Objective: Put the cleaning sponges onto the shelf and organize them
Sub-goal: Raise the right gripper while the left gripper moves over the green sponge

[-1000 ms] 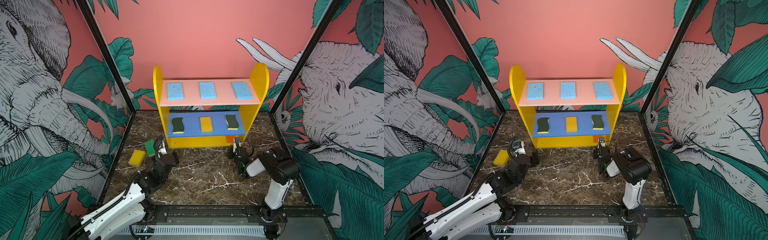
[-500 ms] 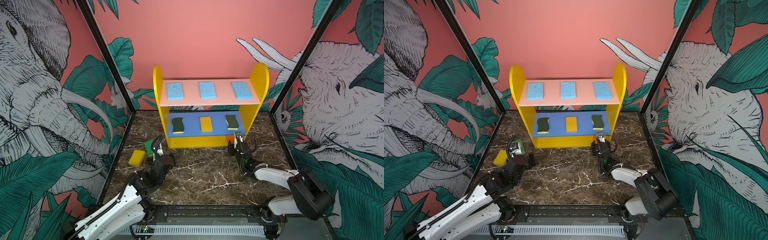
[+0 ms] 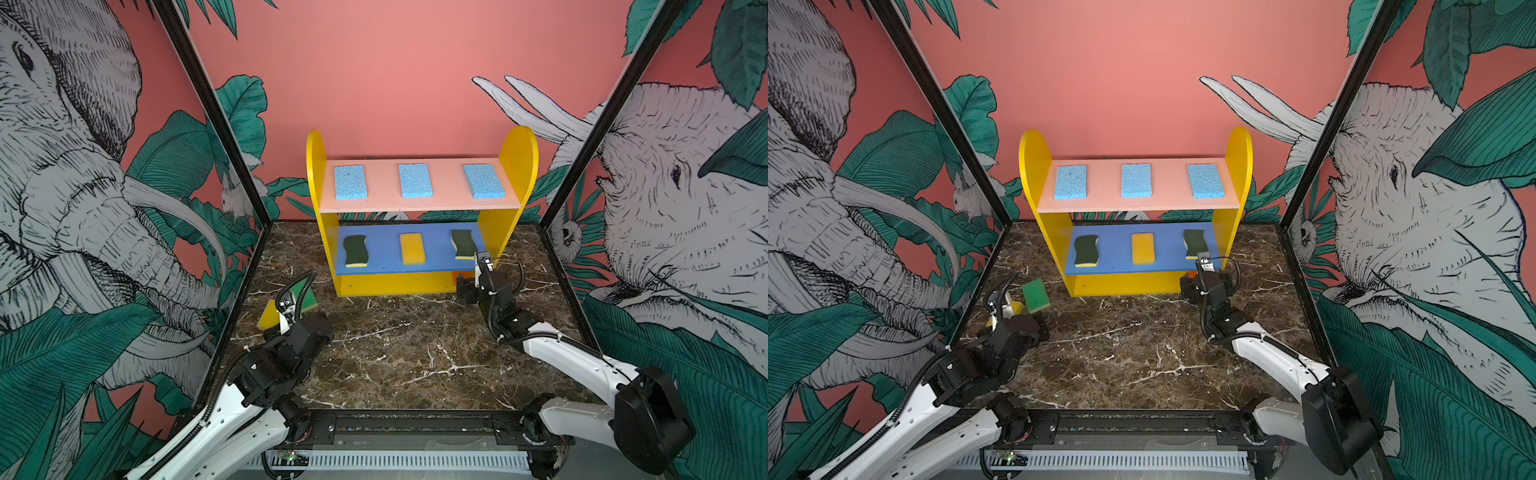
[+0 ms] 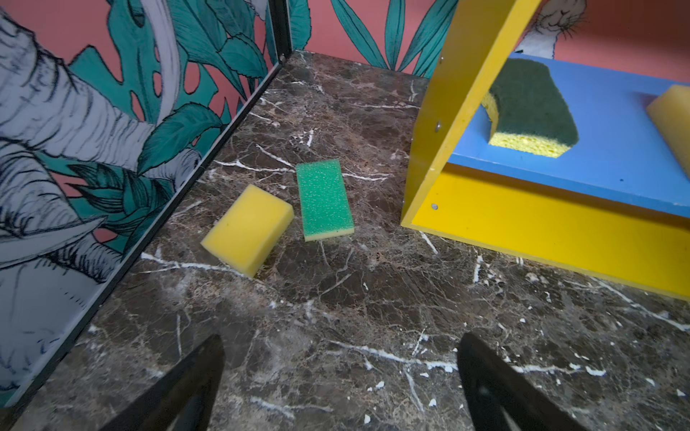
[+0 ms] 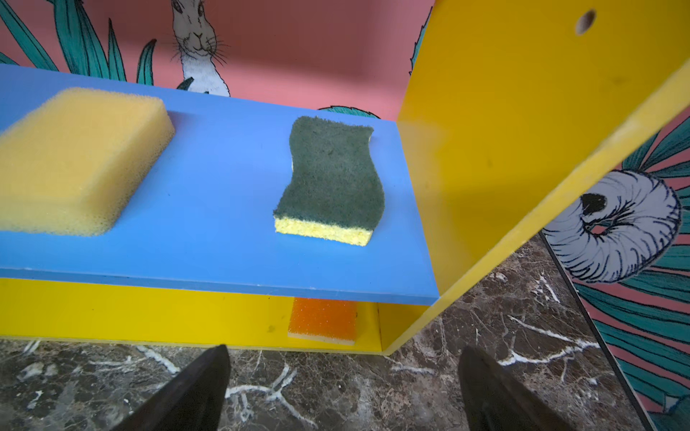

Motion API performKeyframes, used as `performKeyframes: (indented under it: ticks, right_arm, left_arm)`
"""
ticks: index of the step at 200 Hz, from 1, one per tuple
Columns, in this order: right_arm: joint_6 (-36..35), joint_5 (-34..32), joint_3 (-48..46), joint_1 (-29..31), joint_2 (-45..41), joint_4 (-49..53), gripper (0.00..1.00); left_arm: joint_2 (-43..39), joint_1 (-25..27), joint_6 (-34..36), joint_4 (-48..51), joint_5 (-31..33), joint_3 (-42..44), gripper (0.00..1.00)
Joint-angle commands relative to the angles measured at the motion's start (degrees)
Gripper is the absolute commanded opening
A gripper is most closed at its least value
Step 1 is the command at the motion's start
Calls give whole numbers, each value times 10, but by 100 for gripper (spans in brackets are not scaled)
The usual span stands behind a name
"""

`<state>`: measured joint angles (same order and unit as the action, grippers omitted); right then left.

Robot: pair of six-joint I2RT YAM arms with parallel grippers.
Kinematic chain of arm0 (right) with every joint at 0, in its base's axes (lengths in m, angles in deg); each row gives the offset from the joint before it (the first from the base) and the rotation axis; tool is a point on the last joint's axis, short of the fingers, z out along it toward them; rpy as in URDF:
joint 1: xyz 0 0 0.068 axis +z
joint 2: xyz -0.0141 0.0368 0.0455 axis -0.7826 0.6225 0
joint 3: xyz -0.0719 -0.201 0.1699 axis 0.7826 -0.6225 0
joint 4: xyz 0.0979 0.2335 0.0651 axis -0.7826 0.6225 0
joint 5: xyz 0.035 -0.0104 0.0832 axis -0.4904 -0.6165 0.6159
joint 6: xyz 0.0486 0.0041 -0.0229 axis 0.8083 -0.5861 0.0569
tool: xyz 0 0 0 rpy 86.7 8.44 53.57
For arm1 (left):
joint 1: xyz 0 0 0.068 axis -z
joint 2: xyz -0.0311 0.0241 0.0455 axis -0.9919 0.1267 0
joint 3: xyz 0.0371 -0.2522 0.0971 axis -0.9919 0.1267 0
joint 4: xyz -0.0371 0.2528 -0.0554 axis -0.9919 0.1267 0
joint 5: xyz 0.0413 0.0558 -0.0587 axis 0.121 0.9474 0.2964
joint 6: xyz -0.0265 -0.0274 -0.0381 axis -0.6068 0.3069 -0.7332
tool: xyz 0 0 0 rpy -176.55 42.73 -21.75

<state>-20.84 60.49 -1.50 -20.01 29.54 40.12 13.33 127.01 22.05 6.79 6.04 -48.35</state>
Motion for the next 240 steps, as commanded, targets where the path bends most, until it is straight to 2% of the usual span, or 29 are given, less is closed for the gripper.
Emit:
performKeyframes:
  ticks: [1,22,60,89,106,137,171,201,225,240]
  right_arm:
    - [27,5,23,-2,1,19,99]
    - [39,19,48,-2,6,40,99]
    - [55,69,88,-2,2,79,99]
    - [42,81,86,-3,-13,54,99]
    - [43,84,90,-7,-22,45,99]
    - [25,123,154,-14,0,128,99]
    - [44,153,153,-15,9,108,99]
    - [56,167,157,-15,15,107,99]
    - [69,179,155,-15,23,95,99]
    - [75,188,156,-15,30,90,99]
  left_arm:
    - [16,-10,-34,71,34,-50,99]
    - [63,-37,-11,76,-6,-88,99]
    - [152,-236,57,42,-229,-102,99]
    - [180,-350,86,1,-319,-80,99]
    - [197,-388,101,-8,-325,-86,99]
    - [239,-436,119,-34,-342,-97,99]
    - [291,-462,139,-41,-318,-113,99]
    - [303,-562,143,-59,-396,-102,99]
    - [320,-602,157,-68,-393,-110,99]
    - [347,-635,163,-75,-417,-116,99]
